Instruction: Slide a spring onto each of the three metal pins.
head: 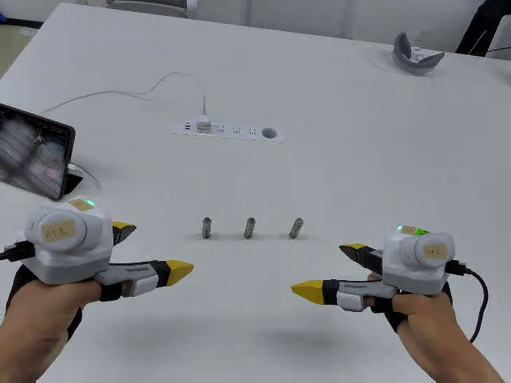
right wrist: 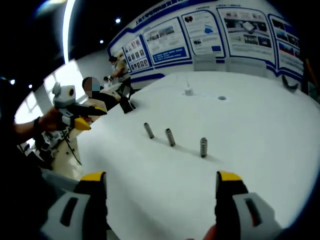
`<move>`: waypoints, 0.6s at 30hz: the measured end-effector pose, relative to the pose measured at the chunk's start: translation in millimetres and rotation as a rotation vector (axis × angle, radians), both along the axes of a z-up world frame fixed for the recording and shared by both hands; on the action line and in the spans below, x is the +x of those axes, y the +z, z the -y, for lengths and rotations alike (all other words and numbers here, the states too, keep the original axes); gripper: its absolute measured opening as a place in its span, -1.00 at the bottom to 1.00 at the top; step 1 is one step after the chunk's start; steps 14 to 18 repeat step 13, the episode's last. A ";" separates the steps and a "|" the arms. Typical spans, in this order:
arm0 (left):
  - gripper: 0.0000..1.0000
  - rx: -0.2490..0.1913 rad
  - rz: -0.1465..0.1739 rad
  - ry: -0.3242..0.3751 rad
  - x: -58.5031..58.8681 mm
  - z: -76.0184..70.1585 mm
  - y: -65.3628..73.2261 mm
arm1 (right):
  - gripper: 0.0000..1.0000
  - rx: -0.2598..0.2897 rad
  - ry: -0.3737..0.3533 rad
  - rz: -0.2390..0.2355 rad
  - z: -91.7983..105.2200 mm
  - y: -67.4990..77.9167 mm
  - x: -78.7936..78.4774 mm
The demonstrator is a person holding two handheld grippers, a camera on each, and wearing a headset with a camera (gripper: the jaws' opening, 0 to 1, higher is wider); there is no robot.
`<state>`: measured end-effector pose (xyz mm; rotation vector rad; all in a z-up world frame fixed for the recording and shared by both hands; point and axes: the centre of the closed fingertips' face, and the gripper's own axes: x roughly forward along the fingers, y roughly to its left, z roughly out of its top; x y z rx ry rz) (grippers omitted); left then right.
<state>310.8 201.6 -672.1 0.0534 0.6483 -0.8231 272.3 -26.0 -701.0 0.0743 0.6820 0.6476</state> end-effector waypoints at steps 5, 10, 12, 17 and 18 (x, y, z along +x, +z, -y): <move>0.47 0.006 -0.005 -0.007 -1.3 -1.5 -2.2 | 0.85 0.000 0.001 -0.003 -0.2 -0.6 -0.6; 0.50 0.012 -0.004 -0.001 -1.4 -6.1 -4.0 | 0.85 -0.002 0.001 -0.005 0.6 -1.2 -1.6; 0.51 0.011 -0.003 0.000 -1.5 -7.4 -4.1 | 0.85 0.001 -0.001 -0.004 0.6 -1.1 -1.7; 0.51 0.012 -0.005 0.002 -1.5 -8.2 -4.5 | 0.85 0.001 -0.001 -0.005 0.7 -1.4 -1.9; 0.51 0.012 -0.005 0.002 -1.5 -8.2 -4.5 | 0.85 0.001 -0.001 -0.005 0.7 -1.4 -1.9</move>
